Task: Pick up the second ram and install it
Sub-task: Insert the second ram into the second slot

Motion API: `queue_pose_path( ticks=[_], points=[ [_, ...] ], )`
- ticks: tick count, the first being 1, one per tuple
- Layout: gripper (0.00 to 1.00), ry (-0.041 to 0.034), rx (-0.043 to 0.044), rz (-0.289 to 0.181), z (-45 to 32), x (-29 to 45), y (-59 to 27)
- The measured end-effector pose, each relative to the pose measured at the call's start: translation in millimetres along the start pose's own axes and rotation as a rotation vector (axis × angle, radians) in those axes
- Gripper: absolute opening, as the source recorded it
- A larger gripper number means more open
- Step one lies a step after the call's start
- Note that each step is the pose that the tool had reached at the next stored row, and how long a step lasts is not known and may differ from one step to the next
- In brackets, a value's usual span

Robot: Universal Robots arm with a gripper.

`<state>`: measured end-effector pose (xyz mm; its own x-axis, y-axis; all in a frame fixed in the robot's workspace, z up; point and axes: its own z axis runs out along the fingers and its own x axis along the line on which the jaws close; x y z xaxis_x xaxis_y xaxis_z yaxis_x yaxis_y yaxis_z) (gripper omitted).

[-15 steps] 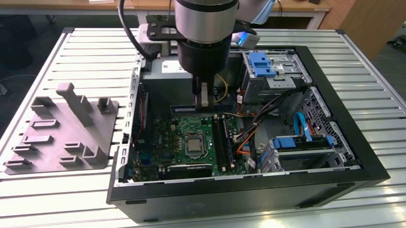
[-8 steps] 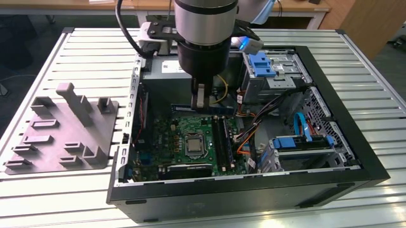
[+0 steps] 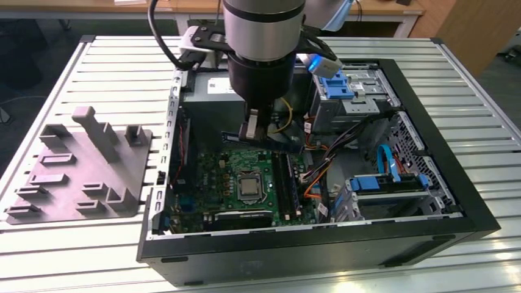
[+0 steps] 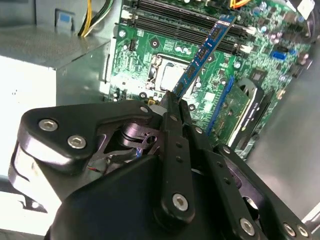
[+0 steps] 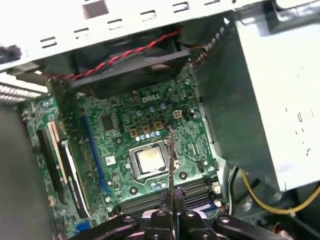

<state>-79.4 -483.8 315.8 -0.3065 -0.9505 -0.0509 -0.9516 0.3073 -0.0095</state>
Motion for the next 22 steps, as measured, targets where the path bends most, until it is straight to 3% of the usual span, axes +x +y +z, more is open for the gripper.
queue_pose_path(
  ticks=[22],
  points=[
    [0.13, 0.0038, 0.0204, 0.401, 9.2, 0.5, 0.1]
  ],
)
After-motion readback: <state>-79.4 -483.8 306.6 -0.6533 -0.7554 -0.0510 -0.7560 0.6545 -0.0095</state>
